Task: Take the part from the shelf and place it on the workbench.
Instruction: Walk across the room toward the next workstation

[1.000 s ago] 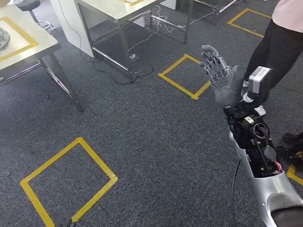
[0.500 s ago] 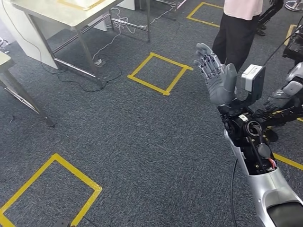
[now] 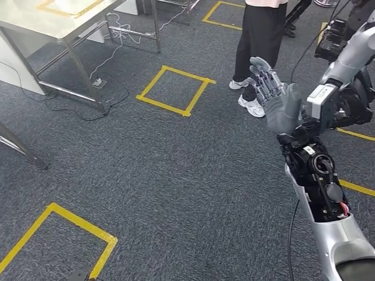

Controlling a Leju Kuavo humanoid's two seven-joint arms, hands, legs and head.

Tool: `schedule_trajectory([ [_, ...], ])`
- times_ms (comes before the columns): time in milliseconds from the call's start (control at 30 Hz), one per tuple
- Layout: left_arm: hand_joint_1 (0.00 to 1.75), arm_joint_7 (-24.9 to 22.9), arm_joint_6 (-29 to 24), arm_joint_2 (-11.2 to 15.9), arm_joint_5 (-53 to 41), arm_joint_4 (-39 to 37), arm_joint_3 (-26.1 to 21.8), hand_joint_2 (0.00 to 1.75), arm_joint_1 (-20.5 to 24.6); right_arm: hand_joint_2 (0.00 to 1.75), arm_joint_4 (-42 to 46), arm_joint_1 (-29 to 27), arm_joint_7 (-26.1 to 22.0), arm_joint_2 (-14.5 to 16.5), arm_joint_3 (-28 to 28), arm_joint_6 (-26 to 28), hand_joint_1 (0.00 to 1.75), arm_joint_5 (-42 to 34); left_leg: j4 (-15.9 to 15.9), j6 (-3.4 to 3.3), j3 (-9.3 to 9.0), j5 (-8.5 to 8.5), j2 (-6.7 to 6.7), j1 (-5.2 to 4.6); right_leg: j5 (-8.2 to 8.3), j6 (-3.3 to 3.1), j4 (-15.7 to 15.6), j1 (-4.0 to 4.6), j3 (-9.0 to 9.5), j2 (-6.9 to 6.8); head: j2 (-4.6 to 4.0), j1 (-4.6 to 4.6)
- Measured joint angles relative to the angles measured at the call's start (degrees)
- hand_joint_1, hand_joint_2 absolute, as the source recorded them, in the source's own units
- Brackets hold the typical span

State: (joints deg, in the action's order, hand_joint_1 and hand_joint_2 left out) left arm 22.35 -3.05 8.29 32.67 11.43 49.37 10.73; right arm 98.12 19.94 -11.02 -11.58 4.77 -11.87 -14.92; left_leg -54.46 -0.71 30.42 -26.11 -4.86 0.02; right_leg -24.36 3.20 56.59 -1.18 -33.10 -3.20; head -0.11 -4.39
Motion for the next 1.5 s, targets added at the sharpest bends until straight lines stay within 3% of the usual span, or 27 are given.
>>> schedule_trajectory([
  [100, 0.00, 0.0, 0.0, 0.0, 0.1, 0.0, 0.0, 0.00, 0.0, 0.00, 0.2, 0.1, 0.3, 0.0, -0.2, 0.0, 0.00, 0.2, -0.1, 0.75, -0.09, -0.21, -1.14, -0.09, 0.21, -1.22, -0.6, 0.13, -0.17, 1.59, 0.00, 0.56],
  [167, 0.00, 0.0, 0.0, -0.1, 0.2, 0.0, 0.0, 0.00, 0.0, 0.00, 0.4, 0.3, 0.5, 0.0, -0.3, 0.0, 0.00, 0.2, -2.2, 1.33, 0.69, -1.97, 0.57, 0.19, 0.59, -1.96, -0.9, -0.07, -0.21, 2.70, 0.00, 0.95],
  [233, 0.00, 0.0, 0.0, -0.1, 0.3, 0.0, 0.0, 0.00, 0.0, 0.00, 0.5, 0.5, 0.6, 0.0, -0.5, 0.0, 0.00, 0.2, -9.2, 1.67, 3.78, -5.89, 3.37, 0.36, 0.85, -2.43, -1.0, -0.15, -0.40, 3.69, 0.00, 1.47],
  [267, 0.00, 0.0, 0.0, -0.1, 0.3, 0.0, 0.0, 0.00, 0.0, 0.00, 0.5, 0.5, 0.7, 0.0, -0.5, 0.0, 0.00, 0.2, -13.5, 1.72, 5.83, -7.73, 4.07, 0.37, 0.95, -2.58, -1.0, -0.10, -0.56, 4.26, 0.00, 1.65],
  [333, 0.00, 0.0, 0.0, 0.0, 0.4, 0.0, 0.0, 0.00, 0.0, 0.00, 0.5, 0.5, 0.8, 0.0, -0.5, 0.1, 0.00, 0.2, -17.9, 1.64, 8.07, -8.57, 4.48, 0.37, 1.12, -2.72, -1.0, 0.02, -0.78, 5.60, 0.00, 1.76],
  [367, 0.00, 0.0, 0.0, 0.0, 0.4, 0.0, 0.0, 0.00, 0.0, 0.00, 0.5, 0.6, 0.8, 0.0, -0.6, 0.2, 0.00, 0.2, -16.6, 1.49, 7.53, -7.30, 4.59, 0.36, 1.20, -2.70, -1.0, 0.06, -0.82, 6.31, 0.00, 1.76],
  [400, 0.00, 0.0, 0.0, 0.0, 0.4, 0.0, 0.0, 0.00, 0.1, 0.00, 0.5, 0.7, 0.8, 0.0, -0.6, 0.2, 0.00, 0.2, -13.0, 1.28, 5.86, -5.23, 4.98, 0.38, 1.29, -2.63, -1.0, 0.05, -0.81, 7.02, 0.00, 1.78],
  [467, 0.00, 0.0, 0.0, 0.1, 0.4, 0.0, 0.0, 0.00, 0.3, 0.00, 0.5, 1.1, 0.8, 0.0, -0.6, 0.3, 0.00, 0.2, -4.6, 0.79, 1.83, -1.64, 7.12, 0.45, 1.50, -2.29, -0.9, 0.07, -0.90, 8.38, 0.00, 1.84],
  [533, 0.00, 0.0, 0.0, 0.3, 0.4, 0.0, 0.0, 0.00, 0.5, 0.00, 0.6, 1.4, 0.8, 0.0, -0.7, 0.3, 0.00, 0.2, -0.6, 0.48, 0.01, -0.54, 8.28, 0.40, 1.81, -1.74, -1.0, 0.10, -1.19, 9.62, 0.00, 1.84],
  [600, 0.00, -0.1, 0.0, 0.2, 0.4, 0.0, 0.0, 0.00, 0.7, 0.00, 0.6, 1.5, 0.9, -0.1, -1.0, 0.3, 0.00, 0.2, -0.3, 0.06, -0.08, -0.33, 7.11, 0.31, 2.15, -1.05, -1.2, 0.07, -1.46, 10.63, 0.00, 1.81],
  [667, 0.00, 0.0, 0.0, 0.2, 0.4, 0.0, 0.0, 0.00, 0.9, 0.00, 0.6, 1.5, 0.9, -0.4, -1.2, 0.4, 0.00, 0.2, 0.2, -0.68, -0.18, 0.10, 5.84, 0.41, 1.03, -0.56, 0.4, 0.22, -2.32, 8.85, 0.00, 1.56],
  [733, 0.00, 0.0, 0.0, 0.2, 0.4, 0.0, 0.0, 0.00, 0.9, 0.00, 0.6, 1.7, 0.9, -0.6, -1.3, 0.4, 0.00, 0.2, 0.5, -1.19, -0.18, 0.34, 4.55, 0.36, -2.76, -0.24, 6.7, 0.40, -4.99, 5.47, 0.00, 0.99],
  [800, 0.00, 0.0, 0.0, 0.2, 0.4, 0.0, 0.0, 0.00, 0.7, 0.00, 0.5, 1.8, 0.9, -0.6, -1.4, 0.4, 0.00, 0.2, 0.5, -1.32, -0.11, 0.32, 3.24, 0.20, -6.27, 0.09, 14.4, 0.31, -8.09, 4.09, 0.00, 0.61],
  [833, 0.00, 0.0, 0.0, 0.2, 0.4, 0.0, 0.0, 0.00, 0.6, 0.00, 0.4, 1.7, 0.9, -0.6, -1.4, 0.4, 0.00, 0.2, 0.5, -1.33, -0.11, 0.30, 2.58, 0.16, -6.62, 0.19, 16.1, 0.23, -8.63, 3.87, 0.00, 0.53],
  [867, 0.00, 0.0, 0.0, 0.2, 0.4, 0.0, 0.0, 0.00, 0.6, 0.00, 0.3, 1.7, 0.9, -0.6, -1.4, 0.5, 0.00, 0.2, 0.5, -1.30, -0.13, 0.26, 1.95, 0.15, -5.82, 0.22, 15.4, 0.16, -7.97, 3.67, 0.00, 0.42],
  [900, 0.00, -0.1, 0.0, 0.2, 0.5, 0.0, 0.0, 0.00, 0.6, 0.00, 0.3, 1.8, 0.9, -0.6, -1.4, 0.5, 0.00, 0.2, 0.5, -1.21, -0.19, 0.18, 1.34, 0.15, -4.19, 0.19, 12.5, 0.12, -6.24, 3.24, 0.00, 0.27],
  [967, 0.00, -0.1, 0.0, 0.1, 0.5, 0.0, 0.0, 0.00, 0.7, 0.00, 0.3, 2.1, 0.7, -0.6, -1.4, 0.6, 0.00, 0.2, 0.2, -0.79, -0.30, -0.12, 0.26, -0.07, -1.00, -0.03, 4.1, 0.38, -1.72, 0.91, 0.00, -0.10],
  [1000, 0.00, -0.1, 0.0, 0.1, 0.6, 0.0, 0.0, 0.00, 0.7, 0.00, 0.3, 2.3, 0.6, -0.6, -1.4, 0.6, 0.00, 0.2, 0.1, -0.53, -0.28, -0.26, -0.21, -0.25, -0.24, -0.36, 1.2, 0.53, -0.30, -0.07, 0.00, -0.17],
  [1033, 0.00, -0.1, 0.0, 0.1, 0.6, 0.0, 0.0, 0.00, 0.7, 0.00, 0.3, 2.5, 0.5, -0.6, -1.3, 0.6, 0.00, 0.2, -0.1, -0.31, -0.24, -0.34, -0.73, -0.42, -0.04, -0.70, -0.4, 0.72, 0.32, -0.61, 0.00, -0.08],
  [1100, 0.00, -0.1, 0.0, 0.1, 0.7, 0.0, 0.0, 0.00, 0.7, 0.00, 0.3, 2.6, 0.3, -0.6, -1.3, 0.6, 0.00, 0.1, -0.1, 0.11, -0.24, -0.40, -1.93, -0.55, -0.01, -1.57, -0.8, 0.86, 0.11, 0.42, 0.00, 0.36],
  [1133, 0.00, -0.1, -0.1, 0.1, 0.8, 0.0, 0.0, 0.00, 0.7, 0.00, 0.3, 2.6, 0.2, -0.6, -1.3, 0.6, 0.00, 0.1, -0.4, 0.39, -0.23, -0.72, -1.76, -0.43, 0.14, -1.90, -0.9, 0.84, 0.04, 1.09, 0.00, 0.54],
  [1200, 0.00, -0.1, -0.1, 0.1, 0.8, 0.0, 0.0, 0.00, 0.7, 0.00, 0.3, 2.9, 0.1, -0.6, -1.3, 0.6, 0.00, 0.0, -3.6, 0.96, 1.12, -2.94, 0.81, -0.12, 0.48, -2.59, -1.2, 0.64, 0.02, 2.27, 0.00, 0.87],
  [1267, 0.00, -0.1, -0.1, 0.1, 0.8, 0.0, 0.0, 0.00, 0.6, 0.00, 0.2, 3.1, 0.0, -0.6, -1.1, 0.5, 0.00, -0.1, -11.5, 1.27, 4.89, -6.77, 3.79, 0.06, 0.68, -2.98, -1.2, 0.56, -0.16, 3.47, 0.00, 1.35],
  [1333, 0.00, -0.2, -0.1, 0.1, 0.9, 0.0, 0.0, 0.00, 0.3, 0.00, 0.2, 3.0, 0.0, -0.6, -1.0, 0.5, 0.00, -0.2, -17.7, 1.31, 8.20, -8.49, 4.50, 0.07, 0.80, -3.15, -1.2, 0.62, -0.32, 4.92, 0.00, 1.60],
  [1367, 0.00, -0.2, -0.1, 0.1, 0.9, 0.0, 0.0, 0.00, 0.2, 0.00, 0.2, 3.0, 0.0, -0.6, -1.0, 0.5, 0.00, -0.2, -17.7, 1.21, 8.42, -7.68, 4.58, 0.07, 0.85, -3.18, -1.2, 0.64, -0.35, 5.69, 0.00, 1.64],
  [1400, 0.00, -0.2, -0.1, 0.1, 0.9, 0.0, 0.0, 0.00, 0.1, 0.00, 0.2, 3.0, 0.0, -0.6, -1.0, 0.5, 0.00, -0.2, -15.3, 1.04, 7.48, -5.90, 4.76, 0.09, 0.89, -3.18, -1.2, 0.64, -0.32, 6.45, 0.00, 1.69],
  [1500, 0.00, -0.2, -0.1, 0.3, 0.9, 0.0, 0.0, 0.00, 0.3, 0.00, 0.2, 3.2, 0.0, -0.6, -1.0, 0.5, 0.00, -0.2, -3.4, 0.31, 2.18, -0.39, 7.94, 0.22, 1.08, -2.80, -1.1, 0.66, -0.43, 8.51, 0.00, 1.81],
])
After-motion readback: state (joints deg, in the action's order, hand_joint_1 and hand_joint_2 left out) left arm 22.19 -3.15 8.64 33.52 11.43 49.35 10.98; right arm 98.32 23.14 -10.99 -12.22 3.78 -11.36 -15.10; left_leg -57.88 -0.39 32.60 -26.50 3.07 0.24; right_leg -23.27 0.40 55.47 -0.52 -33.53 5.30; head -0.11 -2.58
